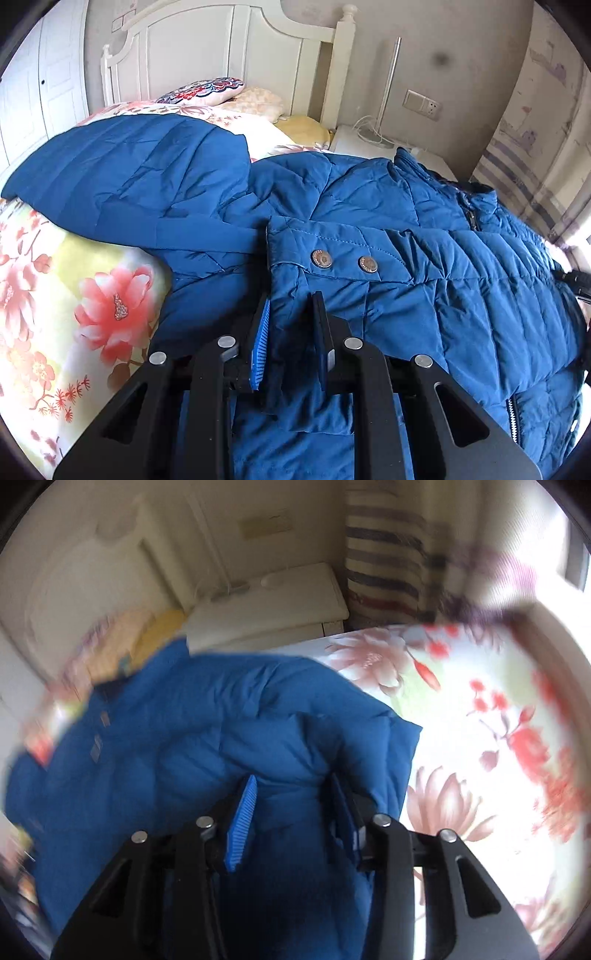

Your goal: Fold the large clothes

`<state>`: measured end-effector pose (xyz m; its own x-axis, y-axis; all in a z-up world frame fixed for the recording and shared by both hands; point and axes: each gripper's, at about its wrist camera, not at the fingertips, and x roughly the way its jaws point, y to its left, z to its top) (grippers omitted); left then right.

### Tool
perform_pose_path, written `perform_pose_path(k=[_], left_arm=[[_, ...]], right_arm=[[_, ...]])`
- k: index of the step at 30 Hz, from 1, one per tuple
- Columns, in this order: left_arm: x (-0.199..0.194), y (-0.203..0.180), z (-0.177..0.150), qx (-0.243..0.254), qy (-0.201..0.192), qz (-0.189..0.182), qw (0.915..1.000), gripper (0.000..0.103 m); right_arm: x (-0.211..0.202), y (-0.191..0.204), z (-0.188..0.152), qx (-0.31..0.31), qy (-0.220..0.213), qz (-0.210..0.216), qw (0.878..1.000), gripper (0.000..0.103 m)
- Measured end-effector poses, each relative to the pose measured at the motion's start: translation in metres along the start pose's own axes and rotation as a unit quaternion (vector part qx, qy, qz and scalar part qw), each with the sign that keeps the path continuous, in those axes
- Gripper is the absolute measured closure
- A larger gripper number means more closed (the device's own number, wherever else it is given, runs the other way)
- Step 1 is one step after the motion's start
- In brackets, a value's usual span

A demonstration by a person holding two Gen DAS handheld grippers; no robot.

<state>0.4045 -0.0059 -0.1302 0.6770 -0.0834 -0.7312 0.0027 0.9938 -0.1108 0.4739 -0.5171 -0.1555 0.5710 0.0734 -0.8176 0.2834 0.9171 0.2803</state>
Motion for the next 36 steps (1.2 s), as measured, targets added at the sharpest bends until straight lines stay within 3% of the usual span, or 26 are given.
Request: perform_pose_path(k=[2, 4, 6, 8, 10, 11, 12, 13, 14, 15, 17, 19, 21, 23, 26, 28, 30, 33, 36], left_arm=[[0.000, -0.002, -0.001, 0.005, 0.000, 0.005, 1.0000, 0.088], [0.001, -0.002, 0.000, 0.005, 0.001, 0.006, 1.0000, 0.088], [0.001, -0.001, 0.000, 0.001, 0.002, 0.003, 1.0000, 0.088], [0.001, 0.000, 0.000, 0.000, 0.003, 0.003, 1.0000, 0.088], [0.001, 0.000, 0.000, 0.001, 0.003, 0.003, 1.0000, 0.088], [0.001, 0.001, 0.000, 0.001, 0.003, 0.003, 1.0000, 0.088], [0.001, 0.000, 0.000, 0.000, 0.003, 0.002, 1.0000, 0.087], [0.001, 0.000, 0.000, -0.001, 0.003, 0.001, 1.0000, 0.087], [0.001, 0.001, 0.000, -0.001, 0.003, 0.000, 1.0000, 0.087], [0.001, 0.001, 0.000, -0.002, 0.003, -0.001, 1.0000, 0.087], [0.001, 0.001, 0.000, -0.004, 0.004, -0.002, 1.0000, 0.087], [0.002, 0.002, 0.001, -0.006, 0.006, -0.004, 1.0000, 0.087], [0.003, 0.003, 0.001, -0.008, 0.007, -0.006, 0.9999, 0.086], [0.003, 0.003, 0.001, -0.011, 0.008, -0.008, 0.9999, 0.085], [0.003, 0.007, 0.001, -0.018, 0.009, -0.015, 0.9997, 0.084], [0.004, 0.008, 0.001, -0.022, 0.010, -0.018, 0.9996, 0.084], [0.005, 0.008, 0.001, -0.024, 0.010, -0.019, 0.9995, 0.084], [0.005, 0.008, 0.000, -0.025, 0.011, -0.020, 0.9994, 0.084], [0.004, 0.009, 0.000, -0.028, 0.011, -0.023, 0.9993, 0.083]], right_arm=[[-0.007, -0.007, 0.004, 0.009, -0.002, -0.014, 1.000, 0.081], [-0.019, -0.002, 0.004, -0.002, -0.016, -0.039, 0.999, 0.075], [-0.032, 0.011, -0.001, -0.024, -0.038, -0.036, 0.998, 0.057], [-0.039, 0.027, -0.009, -0.063, -0.049, -0.028, 0.996, 0.056], [-0.031, 0.038, -0.014, -0.104, -0.038, -0.034, 0.993, 0.050], [-0.015, 0.035, -0.016, -0.112, -0.011, -0.066, 0.991, 0.049], [-0.006, 0.026, -0.018, -0.100, 0.005, -0.067, 0.993, 0.046], [-0.005, 0.017, -0.016, -0.080, 0.000, -0.046, 0.996, 0.046], [-0.010, 0.008, -0.015, -0.057, -0.007, -0.043, 0.997, 0.054], [-0.018, 0.005, -0.015, -0.047, -0.013, -0.056, 0.997, 0.054], [-0.038, 0.010, -0.022, -0.051, -0.041, -0.077, 0.995, 0.053], [-0.058, 0.023, -0.038, -0.077, -0.071, -0.066, 0.992, 0.051], [-0.064, 0.043, -0.059, -0.134, -0.065, -0.027, 0.988, 0.049], [-0.055, 0.051, -0.078, -0.171, -0.027, -0.031, 0.984, 0.046], [-0.050, 0.030, -0.086, -0.127, -0.008, -0.015, 0.992, 0.044], [-0.063, 0.027, -0.085, -0.097, -0.013, -0.046, 0.994, 0.044], [-0.084, 0.040, -0.089, -0.105, -0.047, -0.075, 0.991, 0.043], [-0.101, 0.070, -0.100, -0.151, -0.088, -0.061, 0.983, 0.043], [-0.090, 0.095, -0.114, -0.196, -0.073, -0.047, 0.977, 0.038]])
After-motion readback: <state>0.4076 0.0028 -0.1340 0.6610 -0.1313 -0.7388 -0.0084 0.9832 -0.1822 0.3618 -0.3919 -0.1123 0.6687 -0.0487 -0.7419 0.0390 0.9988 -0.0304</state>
